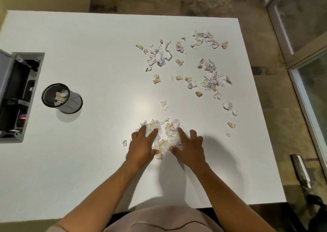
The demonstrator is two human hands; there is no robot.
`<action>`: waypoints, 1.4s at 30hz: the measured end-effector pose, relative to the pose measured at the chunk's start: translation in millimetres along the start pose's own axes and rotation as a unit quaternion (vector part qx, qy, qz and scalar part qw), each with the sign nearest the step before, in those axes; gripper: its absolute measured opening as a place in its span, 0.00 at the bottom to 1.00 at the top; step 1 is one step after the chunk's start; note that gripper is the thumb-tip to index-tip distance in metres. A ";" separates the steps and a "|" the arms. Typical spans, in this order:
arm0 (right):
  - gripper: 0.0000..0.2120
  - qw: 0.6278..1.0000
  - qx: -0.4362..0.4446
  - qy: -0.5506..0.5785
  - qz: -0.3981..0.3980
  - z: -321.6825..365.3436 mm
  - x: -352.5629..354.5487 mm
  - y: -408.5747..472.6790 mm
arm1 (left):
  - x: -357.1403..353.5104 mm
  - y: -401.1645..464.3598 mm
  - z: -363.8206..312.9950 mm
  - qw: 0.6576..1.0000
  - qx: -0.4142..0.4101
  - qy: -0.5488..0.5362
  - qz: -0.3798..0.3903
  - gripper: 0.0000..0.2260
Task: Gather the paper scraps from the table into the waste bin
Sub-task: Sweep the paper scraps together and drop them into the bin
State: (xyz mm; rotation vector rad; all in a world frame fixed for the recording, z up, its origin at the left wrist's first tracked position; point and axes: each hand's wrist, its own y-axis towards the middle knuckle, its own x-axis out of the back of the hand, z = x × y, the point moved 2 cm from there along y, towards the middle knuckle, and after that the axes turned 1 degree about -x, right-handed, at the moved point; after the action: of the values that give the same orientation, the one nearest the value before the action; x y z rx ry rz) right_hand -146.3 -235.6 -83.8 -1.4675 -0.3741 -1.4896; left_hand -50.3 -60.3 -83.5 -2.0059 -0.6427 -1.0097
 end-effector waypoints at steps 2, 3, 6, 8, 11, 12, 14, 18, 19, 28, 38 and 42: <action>0.34 0.998 0.040 -0.044 -0.025 17.7 0.4 0.5 | 0.9 1.0 -9.2 1.000 -0.014 -0.008 -0.004 0.24; 0.31 0.995 0.062 -0.061 -0.046 25.5 1.7 -1.1 | 1.8 0.5 -12.3 0.999 -0.028 -0.015 -0.018 0.17; 0.24 0.985 0.116 -0.058 -0.114 37.1 5.5 -5.1 | 4.0 -1.4 -15.5 0.997 -0.040 -0.044 -0.041 0.03; 0.20 0.980 0.129 -0.038 -0.147 38.7 8.1 -6.4 | 8.3 -1.9 -14.7 0.996 -0.029 -0.071 -0.044 0.04; 0.14 0.981 0.131 0.031 -0.139 32.5 8.4 -4.8 | 14.2 -0.8 -13.9 0.995 -0.028 -0.079 -0.058 0.07; 0.11 0.981 0.136 0.061 -0.126 29.4 8.5 -4.2 | 16.1 -0.4 -12.6 0.994 -0.021 -0.090 -0.063 0.06; 0.08 0.974 0.137 0.127 -0.129 22.6 10.2 -0.6 | 20.1 1.3 -8.5 0.987 0.004 -0.142 -0.077 0.05; 0.05 0.943 0.034 0.302 -0.136 12.1 19.2 10.1 | 30.7 -0.4 -0.5 0.958 0.077 -0.259 -0.094 0.06; 0.04 0.935 0.020 0.328 -0.133 9.9 19.3 11.9 | 32.9 -1.2 0.5 0.948 0.096 -0.289 -0.090 0.07; 0.09 0.773 -0.133 0.620 0.001 30.5 21.4 15.2 | 69.1 -17.9 15.7 0.870 0.136 -0.456 -0.130 0.08; 0.09 0.683 -0.129 0.712 0.100 120.7 42.3 8.4 | 119.3 -29.3 74.7 0.840 0.136 -0.500 -0.161 0.13; 0.07 0.675 -0.116 0.717 0.127 166.0 42.3 8.1 | 142.5 -33.4 102.5 0.835 0.137 -0.500 -0.185 0.12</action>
State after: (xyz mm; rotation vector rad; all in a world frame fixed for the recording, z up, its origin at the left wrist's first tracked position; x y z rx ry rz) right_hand -33.6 -128.0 -12.2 -0.1104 0.9744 -1.9858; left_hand 49.2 55.2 9.7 -2.0786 -1.6674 0.0683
